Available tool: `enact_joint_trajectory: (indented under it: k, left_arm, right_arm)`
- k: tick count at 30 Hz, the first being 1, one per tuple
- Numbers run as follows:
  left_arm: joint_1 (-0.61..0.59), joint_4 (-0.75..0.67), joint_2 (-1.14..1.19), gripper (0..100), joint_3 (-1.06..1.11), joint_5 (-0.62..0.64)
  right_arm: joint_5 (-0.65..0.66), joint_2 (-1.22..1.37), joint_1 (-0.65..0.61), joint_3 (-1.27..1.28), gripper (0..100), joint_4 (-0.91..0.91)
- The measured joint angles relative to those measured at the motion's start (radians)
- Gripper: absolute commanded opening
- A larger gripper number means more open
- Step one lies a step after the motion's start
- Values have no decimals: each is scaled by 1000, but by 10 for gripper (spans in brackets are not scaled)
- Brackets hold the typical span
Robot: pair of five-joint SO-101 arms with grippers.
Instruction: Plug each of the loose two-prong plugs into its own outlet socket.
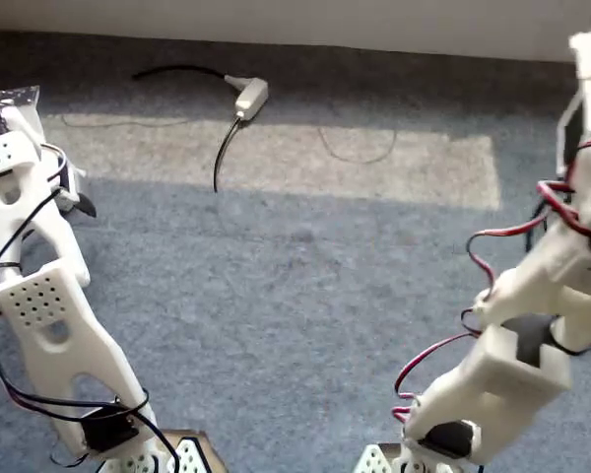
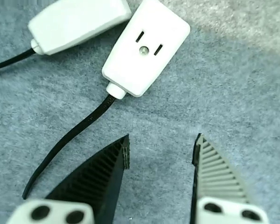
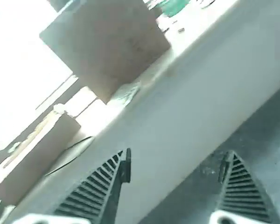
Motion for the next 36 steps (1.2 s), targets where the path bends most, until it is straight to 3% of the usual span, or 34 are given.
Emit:
enact_joint_trajectory:
  k: [3, 6, 14, 17, 23, 31, 36]
  left_arm:
    - [0, 0, 2, 231, 28, 0]
    - [0, -2, 2, 231, 44, 0]
    - [0, -5, 2, 229, 141, 2]
    - [0, -5, 2, 229, 172, 2]
    - [0, -5, 2, 229, 198, 2]
    - [0, -5, 2, 229, 198, 3]
    - [0, -5, 2, 229, 198, 44]
  right_arm:
    - [132, 14, 180, 25, 293, 44]
    - [304, 58, 278, 150, 293, 44]
    - [988, 176, 305, 575, 293, 87]
    - [1177, 195, 308, 701, 293, 89]
    - [1375, 307, 336, 902, 293, 89]
    - [1562, 465, 427, 914, 292, -11]
    - [1603, 526, 459, 924, 173, -46]
